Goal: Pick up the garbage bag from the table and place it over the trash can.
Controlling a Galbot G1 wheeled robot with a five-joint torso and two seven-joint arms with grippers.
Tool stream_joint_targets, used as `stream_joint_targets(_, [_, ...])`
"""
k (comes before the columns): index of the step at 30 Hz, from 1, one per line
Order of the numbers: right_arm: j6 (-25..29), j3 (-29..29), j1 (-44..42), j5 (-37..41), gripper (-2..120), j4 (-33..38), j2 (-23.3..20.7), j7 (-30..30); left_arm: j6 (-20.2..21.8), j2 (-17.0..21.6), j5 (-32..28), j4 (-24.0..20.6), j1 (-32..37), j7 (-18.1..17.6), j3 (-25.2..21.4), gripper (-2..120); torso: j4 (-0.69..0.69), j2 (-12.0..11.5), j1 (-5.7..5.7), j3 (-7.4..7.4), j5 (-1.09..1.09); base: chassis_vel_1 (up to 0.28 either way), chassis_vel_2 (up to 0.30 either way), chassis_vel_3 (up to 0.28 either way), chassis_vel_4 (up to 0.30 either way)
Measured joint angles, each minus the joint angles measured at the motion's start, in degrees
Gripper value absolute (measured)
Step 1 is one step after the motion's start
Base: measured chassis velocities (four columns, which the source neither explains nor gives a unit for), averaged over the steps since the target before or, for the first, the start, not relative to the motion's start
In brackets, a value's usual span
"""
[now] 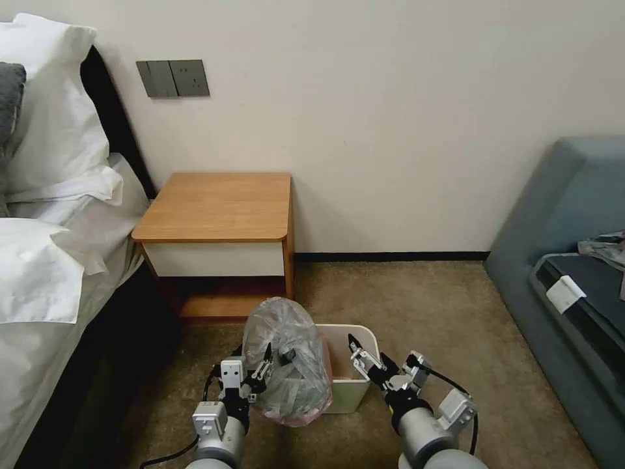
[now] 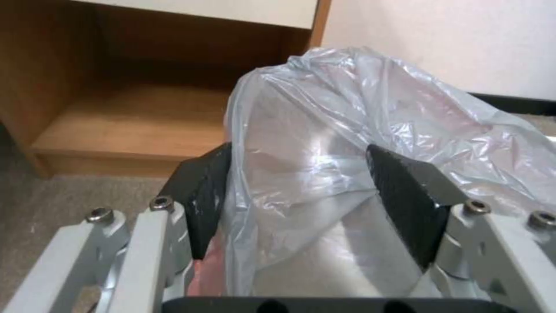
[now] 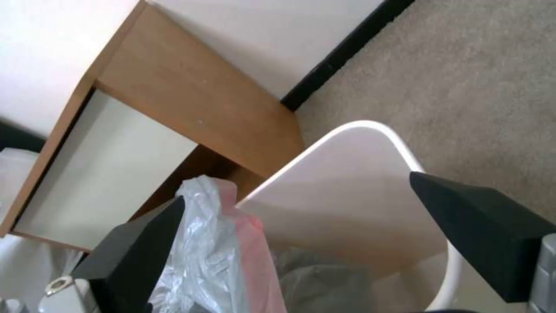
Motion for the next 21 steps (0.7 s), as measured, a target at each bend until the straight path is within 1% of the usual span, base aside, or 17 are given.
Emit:
stream_joint_targets(3, [0.2, 0.1, 0.1, -0.3, 100, 0.0, 0.2, 0.0, 0.2, 0.1, 0.0, 0.6, -0.7, 0.1, 0.4, 61, 0.0, 0.0, 0.0, 0.0, 0.0, 0.0, 0.0, 0.0, 0.0])
stream_joint_targets(6, [0.4, 0.1, -0.1, -0.4, 100, 0.1, 0.4, 0.2, 1.3, 0.3, 0.0, 1.1, -1.5, -0.5, 0.7, 61, 0.0, 0.0, 0.0, 0.0, 0.0, 0.0, 0.0, 0.0, 0.0])
stream_joint_targets(8, [0.5, 0.3, -0.3, -0.6, 100, 0.2, 0.6, 0.2, 2.5, 0.5, -0.3, 1.3, -2.4, -1.5, 1.1, 60, 0.0, 0.0, 0.0, 0.0, 0.0, 0.0, 0.0, 0.0, 0.0])
stream_joint_targets(9, [0.5, 0.3, -0.3, -0.6, 100, 0.2, 0.6, 0.2, 2.5, 0.5, -0.3, 1.3, -2.4, -1.5, 1.1, 60, 0.0, 0.0, 0.0, 0.0, 0.0, 0.0, 0.0, 0.0, 0.0])
stream_joint_targets(12, [1.0, 0.3, -1.0, -2.3, 100, 0.0, 1.1, 0.2, 4.3, 1.5, -2.2, 2.1, -4.3, -3.7, 2.1, 59, 0.0, 0.0, 0.0, 0.0, -0.01, 0.0, 0.0, 0.0, 0.0])
stream_joint_targets(13, [1.0, 0.3, -1.0, -2.3, 100, 0.0, 1.1, 0.2, 4.3, 1.5, -2.2, 2.1, -4.3, -3.7, 2.1, 59, 0.0, 0.0, 0.0, 0.0, -0.01, 0.0, 0.0, 0.0, 0.0])
stream_joint_targets(16, [1.8, -0.1, -2.0, -4.8, 100, -0.7, 1.9, 0.0, 6.4, 2.6, -4.5, 3.1, -7.1, -6.2, 3.0, 59, 0.0, 0.0, 0.0, 0.0, -0.01, 0.0, 0.0, 0.0, 0.0])
stream_joint_targets(17, [1.8, -0.1, -2.0, -4.8, 100, -0.7, 1.9, 0.0, 6.4, 2.6, -4.5, 3.1, -7.1, -6.2, 3.0, 59, 0.0, 0.0, 0.0, 0.0, -0.01, 0.0, 0.0, 0.0, 0.0])
stream_joint_targets(19, [2.2, -0.5, -2.5, -5.7, 100, -1.2, 2.5, -0.2, 8.1, 3.2, -5.6, 3.3, -8.8, -7.1, 3.3, 57, -0.01, 0.0, 0.0, 0.0, -0.01, 0.0, 0.0, 0.0, 0.0])
stream_joint_targets(20, [2.2, -0.5, -2.5, -5.7, 100, -1.2, 2.5, -0.2, 8.1, 3.2, -5.6, 3.3, -8.8, -7.1, 3.3, 57, -0.01, 0.0, 0.0, 0.0, -0.01, 0.0, 0.0, 0.0, 0.0])
stream_joint_targets(21, [2.3, -0.6, -2.6, -5.9, 100, -1.4, 2.6, -0.2, 9.0, 3.4, -6.0, 3.3, -9.2, -7.4, 3.4, 56, -0.01, 0.0, 0.0, 0.0, 0.0, 0.0, 0.0, 0.0, 0.0])
